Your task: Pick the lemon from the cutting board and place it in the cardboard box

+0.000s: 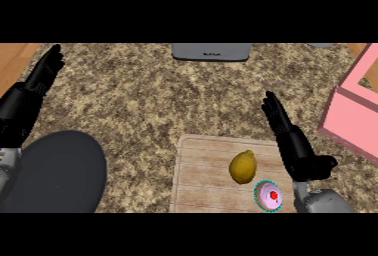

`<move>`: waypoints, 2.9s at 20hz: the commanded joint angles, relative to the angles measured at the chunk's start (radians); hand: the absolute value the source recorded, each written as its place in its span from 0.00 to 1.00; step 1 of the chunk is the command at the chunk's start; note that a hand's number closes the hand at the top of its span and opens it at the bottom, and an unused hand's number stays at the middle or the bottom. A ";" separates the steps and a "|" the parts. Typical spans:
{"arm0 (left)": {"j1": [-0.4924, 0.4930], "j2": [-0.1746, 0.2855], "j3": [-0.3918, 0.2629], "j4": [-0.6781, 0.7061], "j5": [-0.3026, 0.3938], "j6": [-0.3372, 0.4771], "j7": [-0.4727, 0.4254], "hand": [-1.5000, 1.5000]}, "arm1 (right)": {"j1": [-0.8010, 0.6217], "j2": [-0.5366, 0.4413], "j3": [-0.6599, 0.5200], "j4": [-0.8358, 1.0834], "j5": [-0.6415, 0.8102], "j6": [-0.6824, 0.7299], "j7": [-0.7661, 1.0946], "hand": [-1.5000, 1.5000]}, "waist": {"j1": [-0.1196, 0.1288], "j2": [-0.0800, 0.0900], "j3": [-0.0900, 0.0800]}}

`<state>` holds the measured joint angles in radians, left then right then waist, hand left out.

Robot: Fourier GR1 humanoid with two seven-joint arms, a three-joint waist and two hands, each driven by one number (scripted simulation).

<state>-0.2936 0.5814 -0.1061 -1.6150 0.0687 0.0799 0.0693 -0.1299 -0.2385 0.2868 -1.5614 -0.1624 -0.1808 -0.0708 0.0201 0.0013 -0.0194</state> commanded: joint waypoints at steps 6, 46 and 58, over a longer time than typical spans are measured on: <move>0.096 -0.030 -0.015 0.006 0.010 -0.019 -0.056 0.50 | 0.003 -0.151 -0.227 -0.291 0.270 -0.383 0.152 0.00 | -0.134 -0.046 0.005; 0.076 -0.156 -0.094 0.083 -0.026 -0.108 -0.156 0.50 | -0.112 -0.016 0.388 -0.505 0.916 0.601 1.549 0.00 | 0.000 -0.003 0.015; 0.041 -0.186 -0.092 0.062 -0.044 -0.100 -0.112 0.50 | -0.251 0.201 0.302 -0.191 1.076 0.631 1.488 0.00 | -0.008 -0.003 0.018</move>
<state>-0.2494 0.4229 -0.1741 -1.5128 0.0477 -0.0423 -0.0764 -0.3029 -0.1232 0.6252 -1.8371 0.8865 0.3488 1.2008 0.0093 -0.0009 -0.0027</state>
